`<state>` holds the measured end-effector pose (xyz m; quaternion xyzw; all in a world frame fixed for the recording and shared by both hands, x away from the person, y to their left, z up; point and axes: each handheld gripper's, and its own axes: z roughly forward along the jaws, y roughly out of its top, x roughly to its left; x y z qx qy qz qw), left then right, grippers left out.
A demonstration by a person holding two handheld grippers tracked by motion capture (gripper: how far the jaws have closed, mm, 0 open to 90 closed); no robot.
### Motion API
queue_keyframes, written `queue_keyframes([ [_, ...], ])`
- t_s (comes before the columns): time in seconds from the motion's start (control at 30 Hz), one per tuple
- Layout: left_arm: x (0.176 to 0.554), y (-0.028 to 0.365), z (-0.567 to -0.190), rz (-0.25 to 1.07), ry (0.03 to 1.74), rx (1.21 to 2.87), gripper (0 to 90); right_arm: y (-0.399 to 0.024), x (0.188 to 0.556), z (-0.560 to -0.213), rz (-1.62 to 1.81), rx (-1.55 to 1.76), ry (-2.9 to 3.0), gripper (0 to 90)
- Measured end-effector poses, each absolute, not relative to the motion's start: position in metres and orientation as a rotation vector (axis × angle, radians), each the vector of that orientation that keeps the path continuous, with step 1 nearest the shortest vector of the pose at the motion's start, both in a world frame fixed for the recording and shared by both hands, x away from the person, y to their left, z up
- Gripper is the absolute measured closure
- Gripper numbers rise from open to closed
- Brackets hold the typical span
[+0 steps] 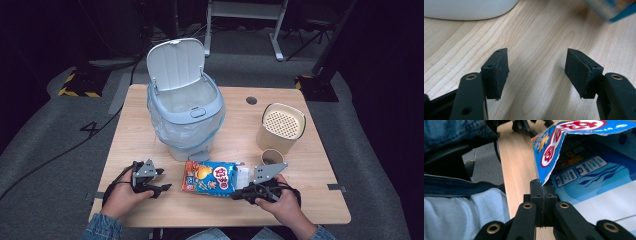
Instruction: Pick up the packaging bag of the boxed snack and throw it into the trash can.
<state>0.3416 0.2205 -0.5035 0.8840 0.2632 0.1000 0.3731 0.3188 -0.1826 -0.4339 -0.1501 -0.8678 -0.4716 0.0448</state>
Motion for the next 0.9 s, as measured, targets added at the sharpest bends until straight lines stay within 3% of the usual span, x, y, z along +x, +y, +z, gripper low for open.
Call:
queue_keyframes([
  [0.9, 0.342, 0.219, -0.504, 0.258, 0.676, 2.265, 32.9, -0.228, 0.318, -0.341, -1.585, -0.393, -2.627, 90.0],
])
